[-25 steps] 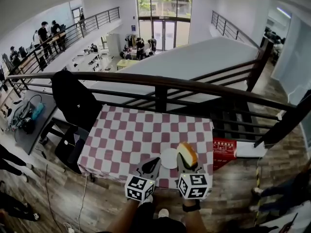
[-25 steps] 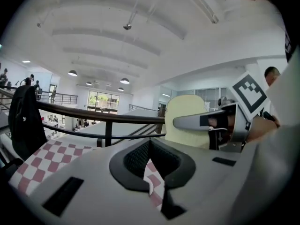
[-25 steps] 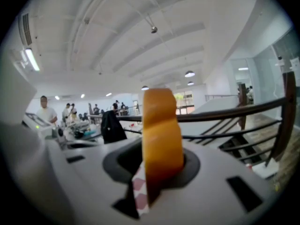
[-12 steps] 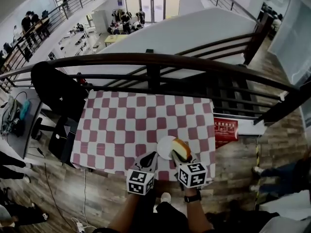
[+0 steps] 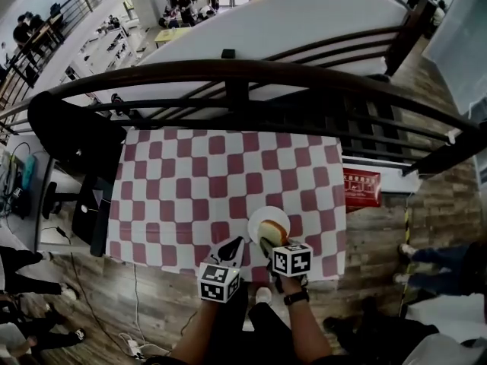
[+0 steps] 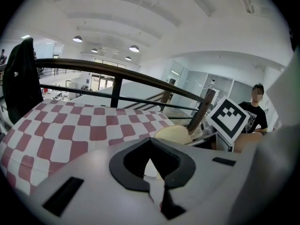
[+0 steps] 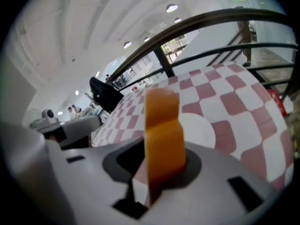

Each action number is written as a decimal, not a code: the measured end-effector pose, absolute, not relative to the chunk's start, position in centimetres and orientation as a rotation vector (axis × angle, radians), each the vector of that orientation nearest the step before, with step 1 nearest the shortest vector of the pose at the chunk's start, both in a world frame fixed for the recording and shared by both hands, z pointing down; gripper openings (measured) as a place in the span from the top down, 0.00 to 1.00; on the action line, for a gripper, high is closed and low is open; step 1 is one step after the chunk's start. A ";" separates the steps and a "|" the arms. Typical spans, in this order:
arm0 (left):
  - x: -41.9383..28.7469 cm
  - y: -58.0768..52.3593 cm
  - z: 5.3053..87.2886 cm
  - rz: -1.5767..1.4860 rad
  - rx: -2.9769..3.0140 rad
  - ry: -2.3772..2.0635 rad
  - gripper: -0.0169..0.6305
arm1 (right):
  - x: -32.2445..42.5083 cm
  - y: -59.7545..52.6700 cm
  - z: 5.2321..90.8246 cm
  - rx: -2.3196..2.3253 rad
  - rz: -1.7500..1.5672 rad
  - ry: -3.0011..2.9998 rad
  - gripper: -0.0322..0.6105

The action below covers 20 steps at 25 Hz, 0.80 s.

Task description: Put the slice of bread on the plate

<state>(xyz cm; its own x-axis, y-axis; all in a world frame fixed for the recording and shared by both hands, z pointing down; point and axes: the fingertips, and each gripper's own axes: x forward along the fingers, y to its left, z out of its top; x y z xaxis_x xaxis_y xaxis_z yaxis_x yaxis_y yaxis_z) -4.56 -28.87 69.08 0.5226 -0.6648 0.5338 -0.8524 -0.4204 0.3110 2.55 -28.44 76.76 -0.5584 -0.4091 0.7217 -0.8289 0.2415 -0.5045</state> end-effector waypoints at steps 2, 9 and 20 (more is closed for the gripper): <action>-4.9 -29.1 70.1 0.463 2.199 -1.213 0.95 | 2.0 -29.1 78.2 1.113 1.304 -2.049 0.79; -5.2 -29.5 72.1 0.494 2.170 -1.154 0.95 | 0.3 -31.2 81.6 1.048 1.427 -1.969 0.79; -7.7 -31.4 72.9 0.470 2.131 -1.170 0.95 | 2.3 -33.3 83.4 1.115 1.053 -1.782 0.49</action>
<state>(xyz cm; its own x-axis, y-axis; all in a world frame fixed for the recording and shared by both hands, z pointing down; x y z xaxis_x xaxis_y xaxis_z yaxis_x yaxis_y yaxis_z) -7.70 -31.41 72.94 0.5365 -0.6094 0.5838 -0.8439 -0.3875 0.3711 2.32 -33.31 83.44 -0.3203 -0.2944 0.9004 -0.9306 0.2753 -0.2410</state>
